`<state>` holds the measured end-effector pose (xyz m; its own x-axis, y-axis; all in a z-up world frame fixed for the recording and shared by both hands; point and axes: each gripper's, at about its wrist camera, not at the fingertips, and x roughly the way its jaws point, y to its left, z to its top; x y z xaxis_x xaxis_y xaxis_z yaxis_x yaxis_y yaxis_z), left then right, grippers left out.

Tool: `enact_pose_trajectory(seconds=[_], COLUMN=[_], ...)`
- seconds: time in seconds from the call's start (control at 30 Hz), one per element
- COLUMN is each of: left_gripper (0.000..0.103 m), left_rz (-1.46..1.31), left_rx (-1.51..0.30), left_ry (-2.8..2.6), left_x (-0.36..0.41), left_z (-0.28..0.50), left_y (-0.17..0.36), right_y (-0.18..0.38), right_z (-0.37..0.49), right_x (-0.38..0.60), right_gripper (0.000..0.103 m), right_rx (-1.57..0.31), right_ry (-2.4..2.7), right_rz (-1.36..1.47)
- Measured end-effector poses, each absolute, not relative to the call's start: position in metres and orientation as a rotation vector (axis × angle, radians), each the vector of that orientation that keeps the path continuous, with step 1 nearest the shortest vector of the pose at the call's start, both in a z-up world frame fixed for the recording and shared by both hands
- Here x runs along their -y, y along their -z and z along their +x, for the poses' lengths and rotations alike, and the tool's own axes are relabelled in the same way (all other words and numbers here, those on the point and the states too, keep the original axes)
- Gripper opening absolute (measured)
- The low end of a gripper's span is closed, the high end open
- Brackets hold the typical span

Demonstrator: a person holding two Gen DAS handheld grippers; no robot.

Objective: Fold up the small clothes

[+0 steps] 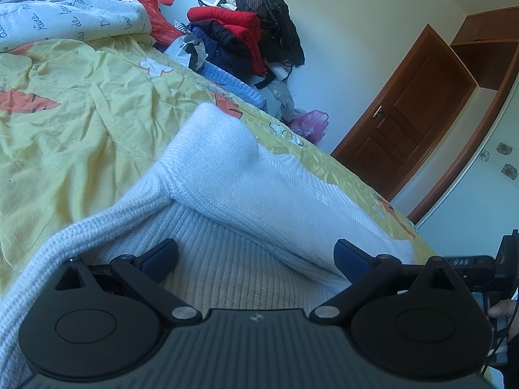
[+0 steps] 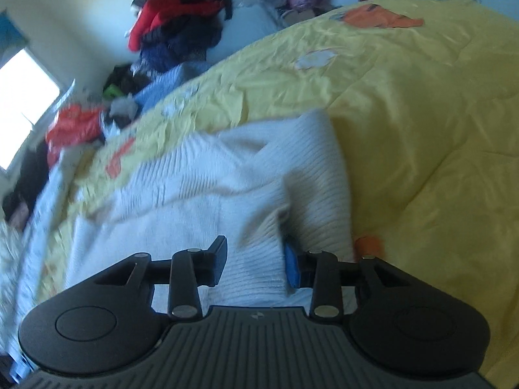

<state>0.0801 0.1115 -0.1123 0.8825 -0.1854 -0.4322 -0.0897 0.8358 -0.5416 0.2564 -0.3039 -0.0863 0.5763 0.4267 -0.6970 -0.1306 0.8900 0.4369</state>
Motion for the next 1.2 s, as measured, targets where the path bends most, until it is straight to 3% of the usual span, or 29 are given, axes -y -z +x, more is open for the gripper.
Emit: enact_pose_trajectory(seconds=[0.03,0.1,0.23,0.4,0.57,0.63,0.73,0.87,0.93,1.03,1.2], left_gripper=[0.103,0.103,0.103,0.103,0.103,0.103,0.103,0.103,0.103,0.103,0.103], left_rz=[-0.585,-0.584,-0.585,-0.585,-0.585,-0.584,-0.583,-0.583,-0.583,-0.582,-0.586], left_rx=[-0.494,-0.494,-0.494,-0.494,-0.494,-0.494,-0.495,-0.494,-0.494,-0.495,-0.494], left_ry=[0.053,0.053,0.052,0.053,0.053,0.052,0.053,0.053,0.052,0.053,0.055], left_x=[-0.111,-0.111,-0.111,-0.111,-0.112,-0.112,-0.112,-0.112,-0.112,-0.112,-0.112], left_z=[0.080,0.080,0.080,0.080,0.080,0.081,0.081,0.081,0.081,0.081,0.080], left_y=[0.112,0.112,0.112,0.112,0.112,0.112,0.112,0.112,0.112,0.112,0.112], right_y=[0.086,0.080,0.052,0.079,0.065,0.051,0.040,0.057,0.081,0.103,0.080], right_z=[0.255,0.253,0.247,0.251,0.234,0.220,0.215,0.225,0.238,0.227,0.212], right_x=[0.302,0.305,0.323,0.322,0.316,0.307,0.280,0.241,0.235,0.246,0.239], right_gripper=[0.013,0.008,0.006,0.007,0.036,0.036,0.037,0.054,0.056,0.055,0.057], right_rx=[-0.902,-0.873,-0.763,-0.804,-0.697,-0.581,-0.560,-0.605,-0.686,-0.577,-0.631], right_ry=[-0.329,-0.328,-0.309,-0.242,-0.152,-0.116,-0.214,-0.271,-0.244,-0.282,-0.237], right_rz=[0.332,0.323,0.325,0.216,0.207,0.185,0.142,-0.015,-0.039,-0.044,-0.081])
